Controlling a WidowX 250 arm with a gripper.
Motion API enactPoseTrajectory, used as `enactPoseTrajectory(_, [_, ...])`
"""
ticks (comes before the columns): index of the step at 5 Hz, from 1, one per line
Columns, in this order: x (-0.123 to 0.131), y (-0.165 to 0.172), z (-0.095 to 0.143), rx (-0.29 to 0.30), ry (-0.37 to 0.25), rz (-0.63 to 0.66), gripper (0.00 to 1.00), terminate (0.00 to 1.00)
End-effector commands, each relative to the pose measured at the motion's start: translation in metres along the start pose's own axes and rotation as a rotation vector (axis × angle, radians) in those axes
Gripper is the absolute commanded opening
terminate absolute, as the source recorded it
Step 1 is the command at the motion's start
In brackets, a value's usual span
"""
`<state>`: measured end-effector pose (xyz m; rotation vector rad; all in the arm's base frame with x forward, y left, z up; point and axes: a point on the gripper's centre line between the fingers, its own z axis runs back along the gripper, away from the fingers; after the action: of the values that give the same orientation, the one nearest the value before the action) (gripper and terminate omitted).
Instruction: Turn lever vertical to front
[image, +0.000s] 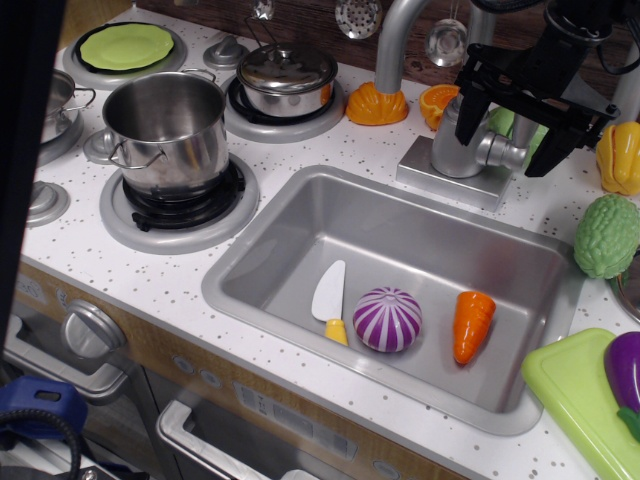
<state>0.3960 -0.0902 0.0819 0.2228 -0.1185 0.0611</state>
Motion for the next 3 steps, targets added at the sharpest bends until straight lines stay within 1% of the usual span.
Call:
enactPoseTrajectory(1, [0.000, 0.000, 0.000, 0.000, 0.000, 0.000, 1.00, 0.00])
enactPoseTrajectory(2, [0.009, -0.002, 0.005, -0.002, -0.048, -0.005, 1.00, 0.00])
enactPoseTrajectory(3, [0.019, -0.003, 0.007, 0.009, -0.125, -0.026, 1.00, 0.00])
